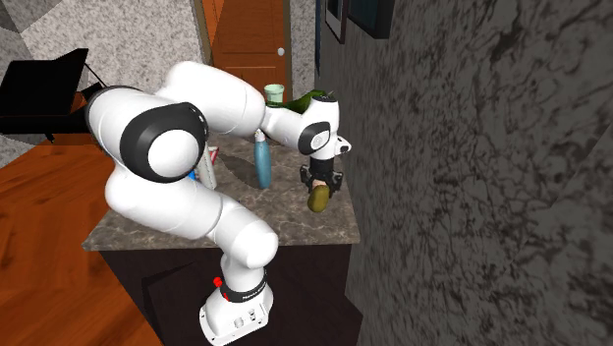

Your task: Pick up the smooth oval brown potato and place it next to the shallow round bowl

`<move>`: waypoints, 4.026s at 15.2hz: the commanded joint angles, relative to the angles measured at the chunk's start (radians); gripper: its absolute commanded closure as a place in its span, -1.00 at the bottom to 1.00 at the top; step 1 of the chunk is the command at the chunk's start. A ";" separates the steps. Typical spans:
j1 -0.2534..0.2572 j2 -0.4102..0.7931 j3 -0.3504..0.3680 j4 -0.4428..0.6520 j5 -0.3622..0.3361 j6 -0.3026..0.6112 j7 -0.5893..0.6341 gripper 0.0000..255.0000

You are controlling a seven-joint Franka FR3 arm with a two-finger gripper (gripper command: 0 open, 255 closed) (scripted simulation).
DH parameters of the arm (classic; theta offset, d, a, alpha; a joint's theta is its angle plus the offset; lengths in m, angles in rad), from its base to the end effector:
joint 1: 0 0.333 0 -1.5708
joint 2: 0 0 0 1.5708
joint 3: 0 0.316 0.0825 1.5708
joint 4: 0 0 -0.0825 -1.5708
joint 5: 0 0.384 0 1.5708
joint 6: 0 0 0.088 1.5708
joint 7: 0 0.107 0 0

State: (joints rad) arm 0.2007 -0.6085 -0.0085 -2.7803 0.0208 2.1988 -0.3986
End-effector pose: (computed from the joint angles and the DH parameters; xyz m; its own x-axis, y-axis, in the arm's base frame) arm 0.3348 0.0662 0.3858 0.8359 0.5478 0.0333 0.5484 -0.8362 -0.0099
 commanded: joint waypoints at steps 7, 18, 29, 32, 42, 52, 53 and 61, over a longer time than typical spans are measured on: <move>0.000 -0.051 0.002 0.077 -0.001 -0.128 0.005 1.00; 0.000 -0.089 0.002 0.202 -0.002 -0.291 0.008 1.00; 0.000 -0.095 0.002 0.339 -0.003 -0.434 0.011 1.00; 0.030 -0.069 0.065 0.356 0.035 -0.424 0.083 1.00; 0.106 0.087 0.270 0.485 0.124 -0.380 0.321 1.00; 0.144 0.341 0.466 0.723 0.104 -0.350 0.575 1.00; 0.147 0.372 0.485 0.753 0.094 -0.350 0.603 1.00; 0.209 0.666 0.615 1.044 -0.059 -0.381 0.842 1.00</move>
State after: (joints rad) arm 0.3973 0.0146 0.5921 -1.7827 -0.0125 1.8282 0.4092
